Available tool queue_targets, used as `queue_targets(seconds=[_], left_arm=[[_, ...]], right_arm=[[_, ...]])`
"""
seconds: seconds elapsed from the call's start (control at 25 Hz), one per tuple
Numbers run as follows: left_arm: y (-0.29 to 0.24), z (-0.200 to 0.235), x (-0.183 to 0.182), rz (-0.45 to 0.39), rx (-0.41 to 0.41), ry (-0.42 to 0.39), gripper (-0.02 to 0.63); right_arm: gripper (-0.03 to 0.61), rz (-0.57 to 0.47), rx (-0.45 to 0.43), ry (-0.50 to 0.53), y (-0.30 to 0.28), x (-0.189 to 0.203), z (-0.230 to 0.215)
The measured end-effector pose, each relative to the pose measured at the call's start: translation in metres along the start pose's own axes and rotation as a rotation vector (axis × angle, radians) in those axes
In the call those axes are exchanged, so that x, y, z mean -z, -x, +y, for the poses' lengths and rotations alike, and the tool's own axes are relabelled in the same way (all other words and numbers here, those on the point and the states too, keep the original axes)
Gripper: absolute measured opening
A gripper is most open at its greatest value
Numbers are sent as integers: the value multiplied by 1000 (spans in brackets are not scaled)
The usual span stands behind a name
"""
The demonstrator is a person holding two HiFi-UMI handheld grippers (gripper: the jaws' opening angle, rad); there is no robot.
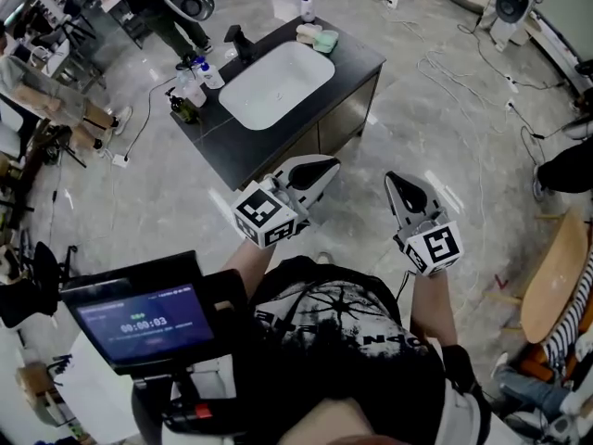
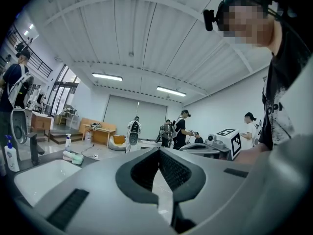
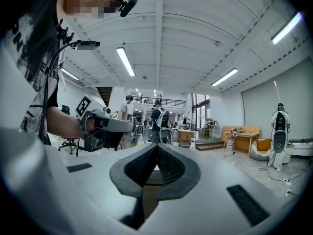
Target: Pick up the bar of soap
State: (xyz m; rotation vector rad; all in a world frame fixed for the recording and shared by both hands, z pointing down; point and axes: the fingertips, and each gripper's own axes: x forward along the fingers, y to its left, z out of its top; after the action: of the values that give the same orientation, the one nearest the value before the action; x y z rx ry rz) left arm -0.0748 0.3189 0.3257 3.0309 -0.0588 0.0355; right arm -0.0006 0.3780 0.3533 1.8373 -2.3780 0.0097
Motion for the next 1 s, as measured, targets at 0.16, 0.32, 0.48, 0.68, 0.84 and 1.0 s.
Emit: queue_targets(seconds=[0.16, 0.32, 0.48, 0.68, 0.84, 1.0], left_arm=[[0, 12, 1, -4, 12, 20, 11], [0, 18, -1, -10, 19, 22, 11], [-1, 16, -1, -11, 22, 18, 11], [-5, 48, 11, -2, 25, 24, 11], [-7, 50, 11, -3, 30, 24, 11], [-8, 48, 10, 0, 25, 28, 11]], right_arm=[[14, -2, 7, -15, -10, 0, -1], [14, 18, 18, -3, -15, 0, -2], [14, 15, 18, 0, -12, 1, -2], [14, 40, 13, -3, -41, 15, -8], [14, 57, 10, 7, -41, 16, -10], [14, 57, 25, 1, -37, 12, -16]])
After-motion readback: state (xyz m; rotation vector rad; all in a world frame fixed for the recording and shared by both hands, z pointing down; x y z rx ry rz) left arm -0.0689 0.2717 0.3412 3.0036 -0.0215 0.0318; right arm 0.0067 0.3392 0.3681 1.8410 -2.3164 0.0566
